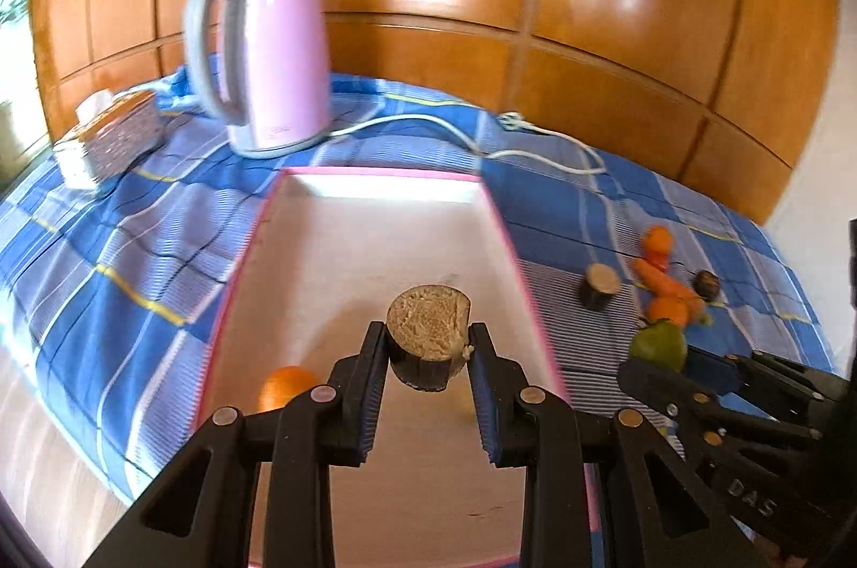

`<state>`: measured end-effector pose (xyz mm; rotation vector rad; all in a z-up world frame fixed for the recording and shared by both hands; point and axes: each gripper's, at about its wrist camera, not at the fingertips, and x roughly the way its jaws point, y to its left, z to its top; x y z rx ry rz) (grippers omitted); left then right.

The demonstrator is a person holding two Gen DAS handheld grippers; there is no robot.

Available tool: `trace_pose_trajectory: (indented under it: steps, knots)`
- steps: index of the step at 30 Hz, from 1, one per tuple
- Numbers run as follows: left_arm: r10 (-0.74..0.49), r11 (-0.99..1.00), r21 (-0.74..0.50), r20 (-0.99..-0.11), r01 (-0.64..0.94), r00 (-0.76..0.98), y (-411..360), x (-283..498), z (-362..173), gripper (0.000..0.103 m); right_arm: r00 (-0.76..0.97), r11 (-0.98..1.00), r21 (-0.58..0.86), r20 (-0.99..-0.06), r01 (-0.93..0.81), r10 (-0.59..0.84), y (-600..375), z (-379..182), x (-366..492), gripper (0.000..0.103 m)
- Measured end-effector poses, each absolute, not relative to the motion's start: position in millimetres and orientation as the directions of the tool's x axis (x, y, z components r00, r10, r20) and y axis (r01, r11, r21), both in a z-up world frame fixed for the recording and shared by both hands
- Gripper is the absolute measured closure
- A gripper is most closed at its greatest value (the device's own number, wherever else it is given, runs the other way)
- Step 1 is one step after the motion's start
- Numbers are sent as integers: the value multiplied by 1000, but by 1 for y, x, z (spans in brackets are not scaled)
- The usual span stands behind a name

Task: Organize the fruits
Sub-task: 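Carry the log slice into the tray with left gripper while right gripper drops the lime there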

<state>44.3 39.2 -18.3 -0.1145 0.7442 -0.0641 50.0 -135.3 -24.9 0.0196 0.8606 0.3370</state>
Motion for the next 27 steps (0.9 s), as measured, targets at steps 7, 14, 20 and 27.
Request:
trace_pose_trajectory:
  steps: [7, 14, 20, 27]
  knots:
    - [-45, 990, -130, -677, -59, 734, 69, 46, -24, 73, 567, 922, 126, -755, -367, 329, -98, -26, 57, 70]
    - [-14, 984, -136, -695, -112, 719, 85, 51, -33, 73, 521, 896, 152, -768, -417, 373, -67, -32, 66, 68]
    - [-3, 980, -143, -703, -138, 711, 92, 52, -39, 72, 500, 885, 165, -773, -436, 391, -53, -38, 60, 67]
    - [-1, 979, -147, -697, -142, 717, 91, 50, -37, 65, 508, 893, 165, -773, -418, 380, -55, -41, 51, 67]
